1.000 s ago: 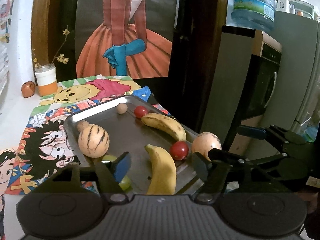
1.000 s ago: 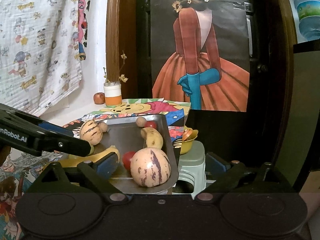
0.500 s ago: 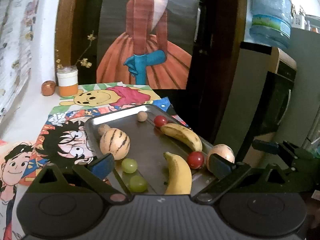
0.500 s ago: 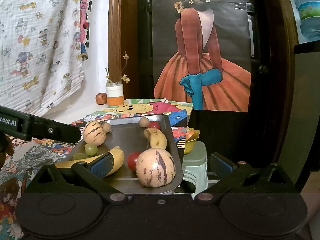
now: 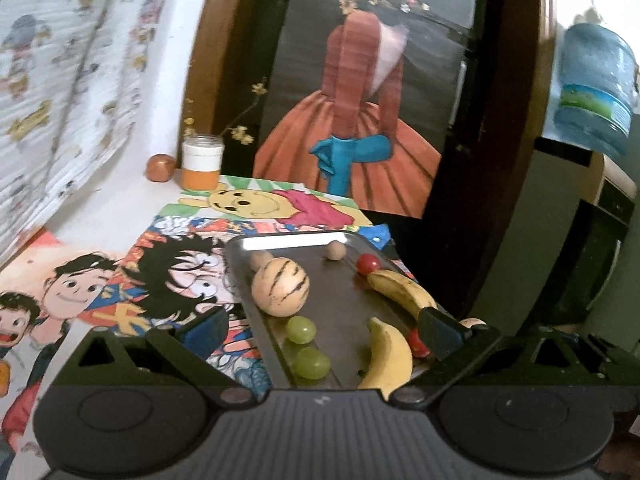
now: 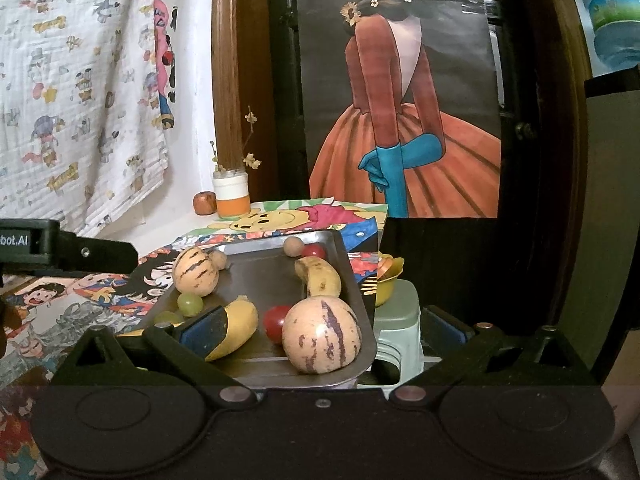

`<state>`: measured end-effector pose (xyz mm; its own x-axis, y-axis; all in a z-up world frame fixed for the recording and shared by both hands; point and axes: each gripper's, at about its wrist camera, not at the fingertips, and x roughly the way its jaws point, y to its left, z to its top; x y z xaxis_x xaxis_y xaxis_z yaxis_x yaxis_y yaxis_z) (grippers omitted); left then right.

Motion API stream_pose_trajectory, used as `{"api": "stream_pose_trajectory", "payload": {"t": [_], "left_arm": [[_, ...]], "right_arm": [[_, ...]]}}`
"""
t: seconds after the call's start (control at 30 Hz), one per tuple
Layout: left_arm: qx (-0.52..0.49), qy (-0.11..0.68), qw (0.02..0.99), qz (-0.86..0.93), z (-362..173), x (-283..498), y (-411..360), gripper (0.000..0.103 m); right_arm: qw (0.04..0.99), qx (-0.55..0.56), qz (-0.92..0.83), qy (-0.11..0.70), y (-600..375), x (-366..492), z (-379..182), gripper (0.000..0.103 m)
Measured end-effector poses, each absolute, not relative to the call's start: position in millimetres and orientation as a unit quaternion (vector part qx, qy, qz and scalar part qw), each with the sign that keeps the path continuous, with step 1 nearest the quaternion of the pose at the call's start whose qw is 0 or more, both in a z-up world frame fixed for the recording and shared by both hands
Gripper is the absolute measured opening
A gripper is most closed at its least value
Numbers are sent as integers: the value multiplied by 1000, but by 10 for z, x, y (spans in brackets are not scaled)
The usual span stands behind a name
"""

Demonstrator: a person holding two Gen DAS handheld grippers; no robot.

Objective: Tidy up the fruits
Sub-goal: 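Withdraw both tools up and away from the tray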

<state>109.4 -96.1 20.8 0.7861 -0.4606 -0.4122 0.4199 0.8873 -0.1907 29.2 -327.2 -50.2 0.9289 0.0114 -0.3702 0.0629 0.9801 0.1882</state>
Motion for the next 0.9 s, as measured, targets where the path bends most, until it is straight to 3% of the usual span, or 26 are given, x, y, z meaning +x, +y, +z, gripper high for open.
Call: {"api": "stream_pose_trajectory", "payload": {"t": [0.9], "left_arm": [[-84, 244, 953, -161, 107, 769, -570, 103]], "right_arm": [[977, 99, 8, 186, -3054, 70, -336, 102]]}}
